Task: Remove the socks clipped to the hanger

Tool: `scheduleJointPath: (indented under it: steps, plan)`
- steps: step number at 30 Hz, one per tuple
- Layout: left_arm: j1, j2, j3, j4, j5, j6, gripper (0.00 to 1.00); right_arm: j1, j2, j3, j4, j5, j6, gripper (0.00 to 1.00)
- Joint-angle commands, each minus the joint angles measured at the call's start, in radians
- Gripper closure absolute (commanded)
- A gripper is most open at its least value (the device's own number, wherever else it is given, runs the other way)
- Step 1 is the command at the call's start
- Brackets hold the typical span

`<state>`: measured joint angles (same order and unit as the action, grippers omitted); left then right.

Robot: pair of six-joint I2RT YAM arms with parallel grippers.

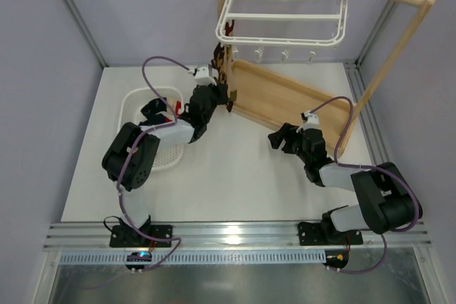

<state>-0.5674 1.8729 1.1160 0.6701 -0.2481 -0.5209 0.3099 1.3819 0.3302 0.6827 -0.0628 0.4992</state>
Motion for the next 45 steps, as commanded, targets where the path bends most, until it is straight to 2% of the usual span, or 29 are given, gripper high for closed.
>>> scheduleJointPath:
  steps: [1, 6, 14, 22, 24, 30, 31, 32, 38, 45]
  plan:
    - [-0.009, -0.003, 0.008, 0.091, -0.036, 0.036, 1.00, -0.006, 0.002, 0.035, 0.066, 0.003, -0.024, 0.23]
    - [-0.045, -0.047, -0.021, 0.072, -0.079, 0.099, 1.00, -0.008, 0.000, 0.035, 0.049, 0.006, -0.031, 0.23]
    - [-0.058, -0.122, -0.088, 0.048, -0.080, 0.096, 0.99, -0.008, -0.041, 0.029, 0.012, -0.017, -0.025, 0.23]
    - [-0.066, -0.198, -0.142, 0.029, -0.083, 0.093, 0.86, -0.008, -0.103, 0.023, -0.040, -0.019, -0.037, 0.23]
    - [-0.068, -0.204, -0.147, 0.031, -0.083, 0.091, 0.85, -0.008, -0.110, 0.023, -0.052, -0.020, -0.037, 0.23]
    - [-0.075, -0.215, -0.150, 0.029, -0.085, 0.093, 0.89, -0.008, -0.142, 0.021, -0.080, -0.015, -0.045, 0.23]
    - [-0.077, -0.215, -0.148, 0.029, -0.086, 0.096, 0.97, -0.008, -0.145, 0.021, -0.081, -0.014, -0.045, 0.23]
    - [-0.078, -0.215, -0.151, 0.031, -0.088, 0.098, 1.00, -0.008, -0.150, 0.018, -0.083, -0.012, -0.048, 0.23]
    - [-0.092, -0.216, -0.157, 0.034, -0.086, 0.120, 1.00, -0.008, -0.167, 0.020, -0.101, -0.012, -0.054, 0.23]
    - [-0.170, -0.284, -0.211, 0.008, -0.171, 0.203, 1.00, -0.008, -0.233, 0.013, -0.143, -0.031, -0.070, 0.23]
